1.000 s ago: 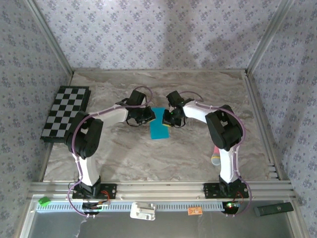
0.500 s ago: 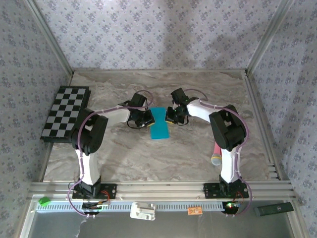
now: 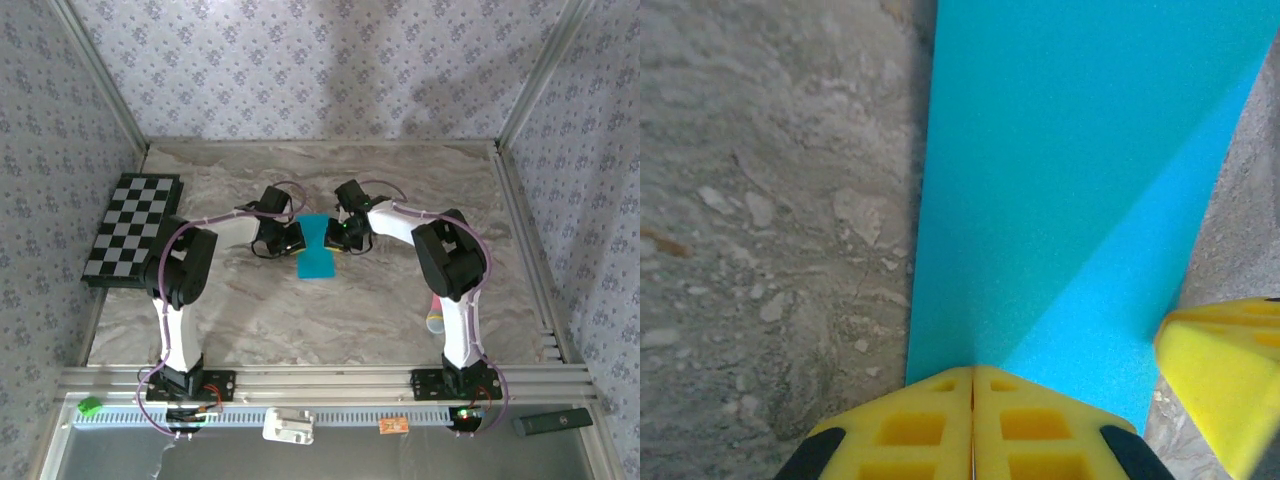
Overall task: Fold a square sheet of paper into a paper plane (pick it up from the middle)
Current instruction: First fold the square sheet of paper in half at the center of the table.
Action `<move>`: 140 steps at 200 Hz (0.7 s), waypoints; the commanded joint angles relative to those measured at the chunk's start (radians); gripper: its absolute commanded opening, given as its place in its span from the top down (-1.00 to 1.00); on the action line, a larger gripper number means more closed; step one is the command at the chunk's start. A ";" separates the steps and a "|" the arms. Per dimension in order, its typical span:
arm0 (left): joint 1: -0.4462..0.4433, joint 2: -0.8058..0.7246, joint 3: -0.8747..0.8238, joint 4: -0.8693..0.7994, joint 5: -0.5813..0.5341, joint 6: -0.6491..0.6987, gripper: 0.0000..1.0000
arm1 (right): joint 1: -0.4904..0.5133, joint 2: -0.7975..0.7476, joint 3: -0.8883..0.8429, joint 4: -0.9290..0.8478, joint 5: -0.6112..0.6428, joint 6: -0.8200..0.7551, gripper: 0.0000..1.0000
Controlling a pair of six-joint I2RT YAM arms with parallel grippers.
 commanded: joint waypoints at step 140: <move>-0.056 -0.118 -0.120 -0.006 0.033 -0.093 0.71 | 0.000 0.076 0.019 -0.061 0.017 0.005 0.76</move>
